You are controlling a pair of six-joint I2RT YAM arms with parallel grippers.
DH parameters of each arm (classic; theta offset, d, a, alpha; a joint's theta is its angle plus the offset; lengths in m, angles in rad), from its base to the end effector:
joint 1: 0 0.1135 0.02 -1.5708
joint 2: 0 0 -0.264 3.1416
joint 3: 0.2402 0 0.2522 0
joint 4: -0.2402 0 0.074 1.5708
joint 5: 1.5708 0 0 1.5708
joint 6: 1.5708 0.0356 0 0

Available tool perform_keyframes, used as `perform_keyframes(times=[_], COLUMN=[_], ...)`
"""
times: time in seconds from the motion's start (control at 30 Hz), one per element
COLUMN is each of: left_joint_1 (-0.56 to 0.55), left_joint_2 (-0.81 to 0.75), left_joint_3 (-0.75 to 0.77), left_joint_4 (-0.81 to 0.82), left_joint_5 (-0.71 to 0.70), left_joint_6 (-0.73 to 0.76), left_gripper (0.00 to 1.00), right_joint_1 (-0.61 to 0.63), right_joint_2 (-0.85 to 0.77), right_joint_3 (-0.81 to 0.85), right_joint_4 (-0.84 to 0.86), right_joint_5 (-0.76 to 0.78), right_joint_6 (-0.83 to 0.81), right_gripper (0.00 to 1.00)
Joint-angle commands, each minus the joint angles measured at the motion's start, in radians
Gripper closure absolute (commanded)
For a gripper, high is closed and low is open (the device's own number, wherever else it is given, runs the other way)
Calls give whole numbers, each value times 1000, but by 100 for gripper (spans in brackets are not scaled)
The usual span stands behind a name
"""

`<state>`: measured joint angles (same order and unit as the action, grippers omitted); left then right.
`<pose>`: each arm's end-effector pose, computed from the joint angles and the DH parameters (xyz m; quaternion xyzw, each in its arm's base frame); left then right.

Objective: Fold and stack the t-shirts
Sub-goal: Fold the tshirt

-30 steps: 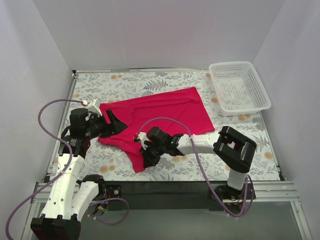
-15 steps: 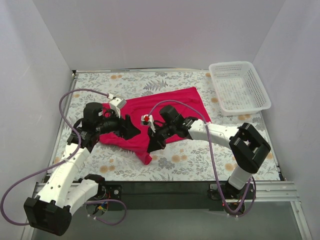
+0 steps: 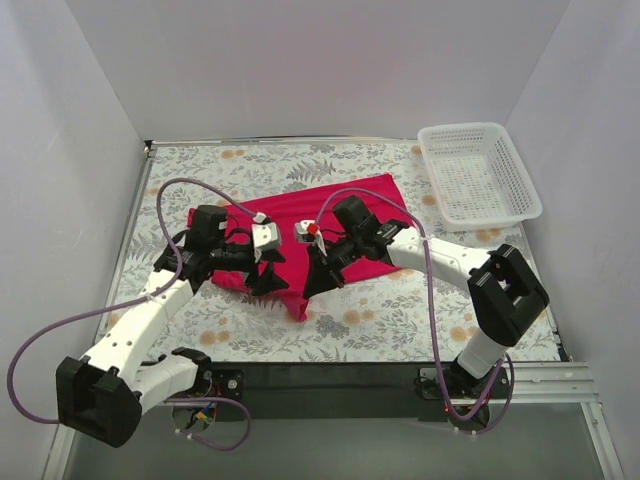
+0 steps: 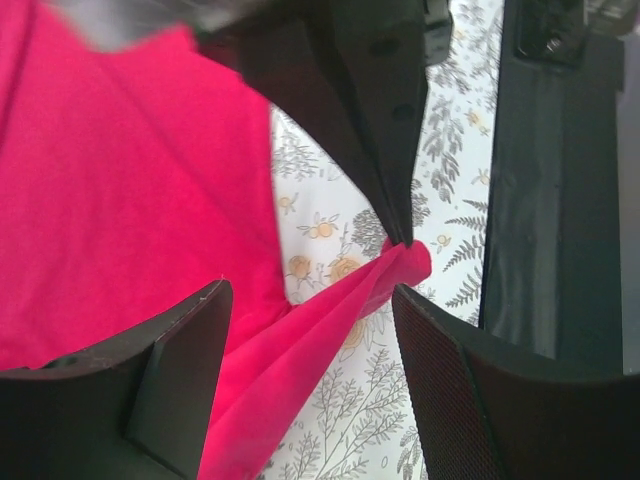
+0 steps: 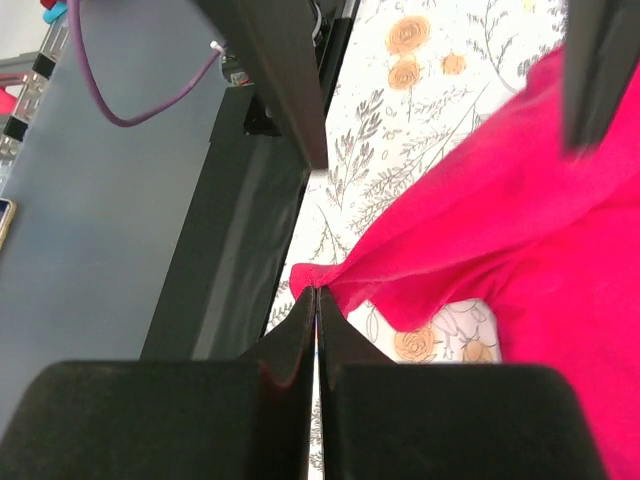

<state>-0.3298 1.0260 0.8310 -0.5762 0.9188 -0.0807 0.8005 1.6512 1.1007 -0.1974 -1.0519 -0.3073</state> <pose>0.1835 -0.0927 0.2840 0.2738 0.7978 -0.4710 0.2583 0.2205 0.2717 0.2373 -0.5877 0.5685 0.5306 0.2231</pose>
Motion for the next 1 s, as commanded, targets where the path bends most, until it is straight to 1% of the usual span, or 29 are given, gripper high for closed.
perform_keyframes(times=[0.0,0.27,0.37,0.5,0.53,0.67,0.73,0.83,0.97], left_joint_1=[-52,-139,-153,-183,-187,-199,-204,-209,-216], left_joint_2=[31,77,85,98,97,103,108,111,111], left_joint_3=[11,3,5,-4,-7,-10,-12,-15,-21], left_joint_4=[-27,-28,-33,-33,-33,-31,-31,-31,-24], left_joint_5=[34,6,-12,-89,-100,-150,-156,-161,-158], left_joint_6=[116,136,136,139,142,141,141,141,128], left_gripper=[40,43,45,54,58,62,63,68,81], right_joint_1=[5,14,14,16,16,16,16,19,16], right_joint_2=[12,32,35,32,32,27,22,19,21], right_joint_3=[90,129,134,139,139,137,137,134,131], right_joint_4=[-80,-122,-132,-139,-139,-142,-142,-143,-142], right_joint_5=[-43,-20,-19,-22,-25,-31,-31,-33,-40], right_joint_6=[-85,-119,-127,-131,-131,-134,-135,-136,-135], right_gripper=[99,99,99,99,99,99,99,99,99])
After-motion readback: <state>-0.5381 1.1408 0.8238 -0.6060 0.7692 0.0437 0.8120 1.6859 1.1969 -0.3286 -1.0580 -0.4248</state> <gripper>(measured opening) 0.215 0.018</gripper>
